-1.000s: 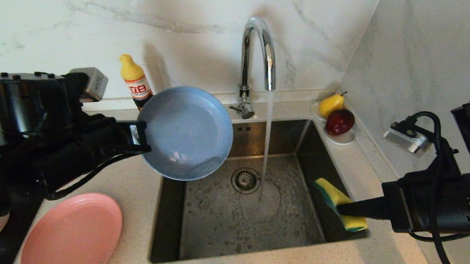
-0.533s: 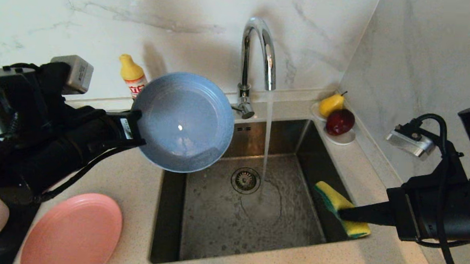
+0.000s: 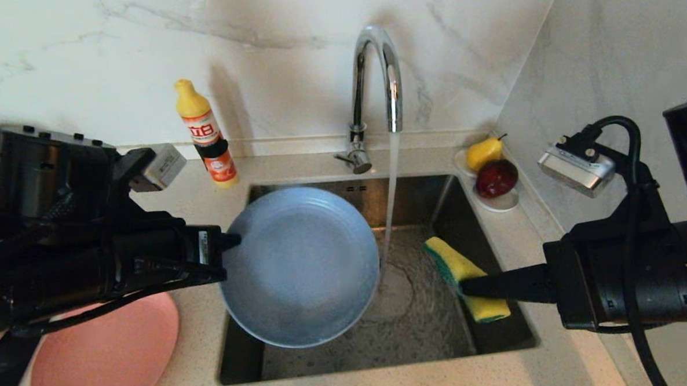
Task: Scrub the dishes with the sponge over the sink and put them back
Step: Wipe the plate
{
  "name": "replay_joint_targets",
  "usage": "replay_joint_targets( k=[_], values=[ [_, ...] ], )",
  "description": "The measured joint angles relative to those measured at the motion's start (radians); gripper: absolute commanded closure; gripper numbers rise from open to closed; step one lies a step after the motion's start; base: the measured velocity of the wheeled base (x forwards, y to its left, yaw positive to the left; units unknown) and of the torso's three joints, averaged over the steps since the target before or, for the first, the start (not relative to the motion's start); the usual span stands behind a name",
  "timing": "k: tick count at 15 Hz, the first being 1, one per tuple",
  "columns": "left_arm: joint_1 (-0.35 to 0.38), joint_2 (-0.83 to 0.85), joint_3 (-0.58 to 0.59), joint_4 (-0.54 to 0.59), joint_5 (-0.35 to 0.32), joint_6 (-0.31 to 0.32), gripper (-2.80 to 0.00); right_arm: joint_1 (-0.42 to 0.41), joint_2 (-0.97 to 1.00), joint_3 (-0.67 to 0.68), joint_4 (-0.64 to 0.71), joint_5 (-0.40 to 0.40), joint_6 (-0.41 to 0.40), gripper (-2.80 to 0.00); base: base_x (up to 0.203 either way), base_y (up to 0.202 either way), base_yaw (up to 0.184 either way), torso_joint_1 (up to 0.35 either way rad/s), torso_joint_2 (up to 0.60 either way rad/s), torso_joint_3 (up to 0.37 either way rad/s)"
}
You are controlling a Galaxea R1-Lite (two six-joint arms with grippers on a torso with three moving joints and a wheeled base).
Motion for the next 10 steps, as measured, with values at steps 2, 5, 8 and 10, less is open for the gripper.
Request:
replay_joint_targets(
  k=[2, 5, 8, 10],
  values=[
    [-0.041, 0.006, 0.0, 0.001, 0.002, -0.001, 0.0, 0.04, 0.026, -0.027, 0.001, 0.0, 0.0, 0.0, 0.0, 0.0, 0.0, 0.0, 0.0, 0.0],
    [-0.083, 0.021, 0.001, -0.012, 0.004, -0.003, 0.0, 0.1, 0.08, -0.048, 0.0, -0.005, -0.002, 0.0, 0.0, 0.0, 0.0, 0.0, 0.0, 0.0],
    [-0.1, 0.044, -0.002, -0.027, 0.028, -0.005, 0.0, 0.165, 0.147, -0.079, 0.0, -0.012, -0.004, 0.0, 0.0, 0.0, 0.0, 0.0, 0.0, 0.0],
    [-0.103, 0.053, -0.001, -0.047, 0.031, -0.005, 0.0, 0.191, 0.197, -0.124, 0.018, -0.012, -0.004, 0.0, 0.0, 0.0, 0.0, 0.0, 0.0, 0.0]
  ],
)
